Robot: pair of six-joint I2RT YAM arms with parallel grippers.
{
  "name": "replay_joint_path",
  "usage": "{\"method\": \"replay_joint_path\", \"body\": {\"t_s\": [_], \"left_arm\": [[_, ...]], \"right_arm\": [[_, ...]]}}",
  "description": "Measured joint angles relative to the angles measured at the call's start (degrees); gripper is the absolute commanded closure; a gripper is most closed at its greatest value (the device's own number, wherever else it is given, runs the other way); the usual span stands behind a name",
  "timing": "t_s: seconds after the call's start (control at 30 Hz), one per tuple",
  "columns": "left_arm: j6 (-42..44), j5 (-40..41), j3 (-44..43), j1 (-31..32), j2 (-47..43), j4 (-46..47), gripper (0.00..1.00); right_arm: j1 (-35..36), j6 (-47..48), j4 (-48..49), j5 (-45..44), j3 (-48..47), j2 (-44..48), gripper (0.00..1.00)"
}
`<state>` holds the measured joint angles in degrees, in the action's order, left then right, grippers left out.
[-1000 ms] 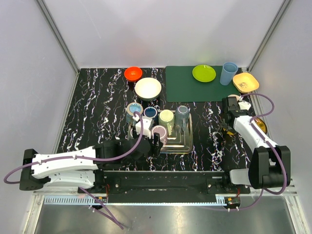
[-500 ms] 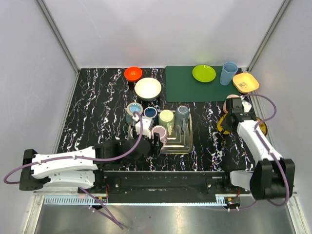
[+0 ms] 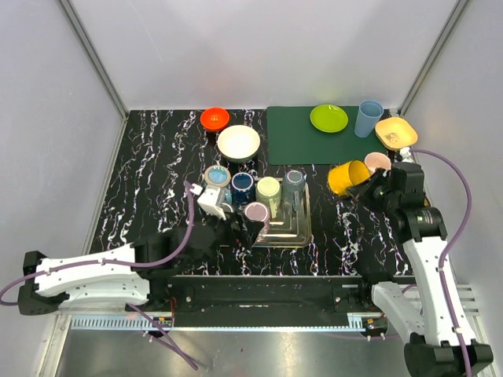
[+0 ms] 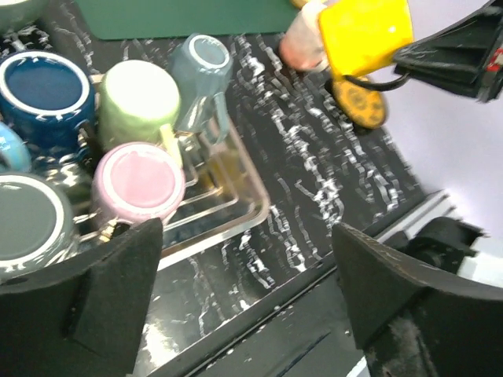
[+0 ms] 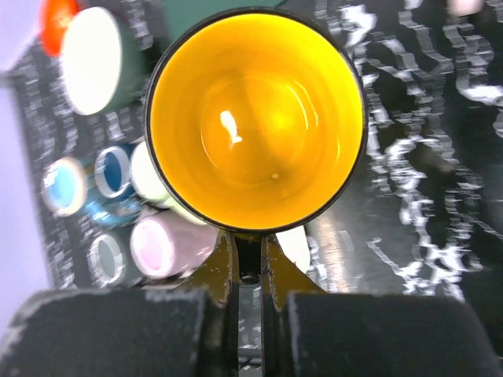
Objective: Turn the mug right side up
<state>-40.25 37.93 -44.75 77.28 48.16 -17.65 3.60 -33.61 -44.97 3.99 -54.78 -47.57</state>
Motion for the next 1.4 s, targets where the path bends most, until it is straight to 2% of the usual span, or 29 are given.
{"method": "replay_joint_path", "body": {"t_s": [0.1, 0.2, 0.37, 0.53, 0.83, 1.0, 1.13, 1.23, 1.27, 1.4], "left_arm": [[0.24, -3.61, 5.16, -1.88, -4.46, 8.94, 0.01], [-0.35, -8.7, 10.47, -4.87, -7.48, 19.74, 0.01], [-2.43, -18.67, 12.33, -8.9, -4.07, 33.94, 0.01], [-5.05, -27.06, 10.86, -10.51, 3.98, 43.06, 0.01], [-12.39, -36.92, 5.66, -16.52, 15.96, 60.96, 0.02], [-15.5, -40.79, 2.51, -17.75, 22.93, 68.94, 0.15], [-18.03, -43.06, 1.22, -18.67, 27.52, 73.83, 0.33], [-20.02, -44.85, 0.55, -19.61, 30.03, 76.59, 0.42], [-20.52, -45.31, 0.44, -19.78, 30.51, 77.26, 0.44], [-22.75, -46.58, 0.37, -20.5, 31.95, 80.04, 0.43]], "right_arm": [[0.0, -3.3, 2.86, 9.53, 0.07, 2.69, 1.0], [0.07, -8.26, 9.92, 19.74, 0.66, 4.07, 1.0], [0.7, -15.3, 22.08, 30.91, 1.55, 4.98, 1.0], [2.03, -18.23, 29.75, 37.11, 1.66, 5.35, 1.0], [4.68, -19.87, 33.59, 41.29, 1.79, 6.45, 1.0], [6.1, -20.26, 34.42, 42.12, 2.1, 7.04, 1.0], [6.29, -20.28, 35.52, 42.03, 2.45, 7.28, 1.0], [6.54, -20.24, 36.57, 41.94, 3.02, 7.61, 1.0], [6.56, -20.24, 36.76, 41.92, 3.17, 7.72, 1.0], [6.75, -20.06, 37.88, 41.94, 3.98, 8.15, 1.0]]}}
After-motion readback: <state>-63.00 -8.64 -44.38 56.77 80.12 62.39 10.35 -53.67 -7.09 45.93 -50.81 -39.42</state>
